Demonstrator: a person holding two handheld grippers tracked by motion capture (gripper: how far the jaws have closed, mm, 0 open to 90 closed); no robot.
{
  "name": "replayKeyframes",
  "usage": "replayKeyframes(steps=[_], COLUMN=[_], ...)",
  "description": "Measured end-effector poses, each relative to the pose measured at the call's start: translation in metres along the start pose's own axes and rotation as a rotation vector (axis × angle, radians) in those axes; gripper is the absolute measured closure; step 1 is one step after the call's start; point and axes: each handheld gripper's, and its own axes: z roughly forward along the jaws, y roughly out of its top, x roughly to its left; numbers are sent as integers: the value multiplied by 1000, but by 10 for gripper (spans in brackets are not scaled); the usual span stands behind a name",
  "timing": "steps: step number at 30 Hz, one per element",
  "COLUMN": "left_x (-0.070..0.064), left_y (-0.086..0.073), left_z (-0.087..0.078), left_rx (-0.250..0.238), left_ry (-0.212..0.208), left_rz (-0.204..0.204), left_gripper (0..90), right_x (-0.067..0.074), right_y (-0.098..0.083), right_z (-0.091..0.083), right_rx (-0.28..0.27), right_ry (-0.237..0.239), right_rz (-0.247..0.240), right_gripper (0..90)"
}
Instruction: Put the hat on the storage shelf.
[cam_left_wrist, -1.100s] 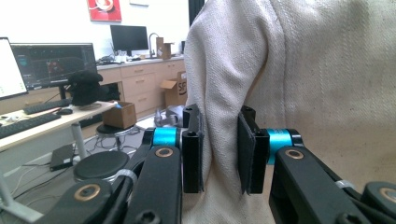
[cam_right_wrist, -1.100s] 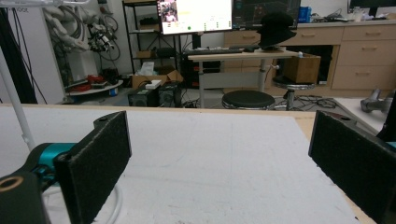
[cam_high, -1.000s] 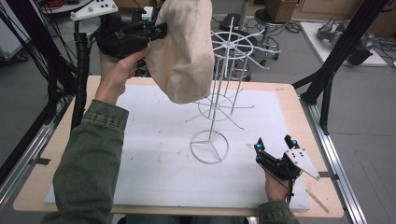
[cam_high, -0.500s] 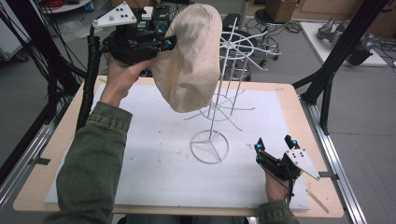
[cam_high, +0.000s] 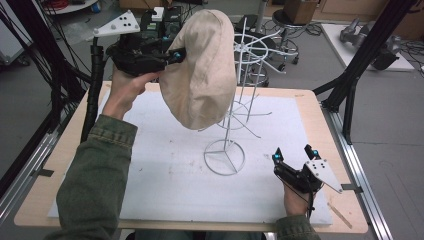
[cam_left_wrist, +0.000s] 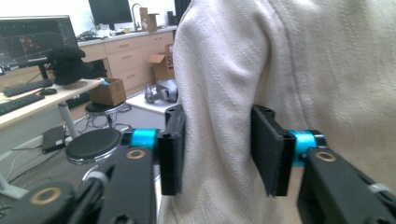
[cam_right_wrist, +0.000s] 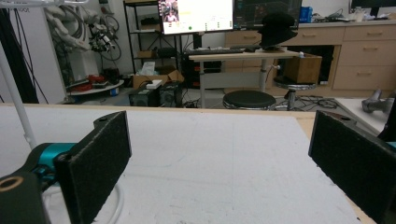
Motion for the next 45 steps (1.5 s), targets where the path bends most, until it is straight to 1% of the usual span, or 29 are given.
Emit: replayKeyframes(steps=[1,2,3,5,6,8,10,12,13,15,17,19,24,26,29,32,36,39,44,45], left_x=[0,0,0,-1,-1,1,3,5,6,8,9,9,7,6,4,2,-1,-2,-4,-4], left_y=[0,0,-1,-1,-2,-3,-6,-7,-9,-11,-12,-13,-18,-20,-23,-27,-33,-38,-49,-50], left_z=[0,0,-1,-2,-3,-5,-7,-11,-13,-19,-24,-30,-44,-50,-59,-68,-80,-89,-106,-108], left_rx=[-1,-2,-12,-25,-33,-39,-44,-62,-72,-90,-99,-110,-136,-140,-156,-173,-185,-192,-199,-199], left_ry=[0,3,8,22,26,33,29,27,35,51,63,88,138,157,199,263,343,390,492,502], left_rz=[-3,-4,-8,-15,-20,-31,-40,-55,-61,-72,-80,-81,-88,-83,-80,-72,-60,-60,-50,-50], left_gripper=[526,526,502,422,422,388,361,328,328,293,283,249,215,212,205,191,184,184,183,183], right_x=[0,0,0,0,0,0,0,0,0,0,0,0,1,2,2,2,2,3,3,3], right_y=[0,0,0,0,0,0,0,0,0,0,0,0,0,0,0,0,0,0,0,0], right_z=[0,0,0,0,0,0,0,0,0,0,0,0,0,0,1,0,1,1,0,0], right_rx=[-2,-2,-2,0,0,-1,1,0,0,-1,0,0,2,4,3,2,3,5,4,6], right_ry=[1,1,1,-1,-1,-1,0,-1,-1,-1,-3,-3,-2,-2,-1,2,1,2,0,2], right_rz=[-1,-1,-1,0,0,0,-1,1,1,0,1,0,1,1,-1,-4,-3,-1,-2,2], right_gripper=[49,49,49,49,49,49,49,49,49,49,49,49,49,49,49,49,48,49,49,49])
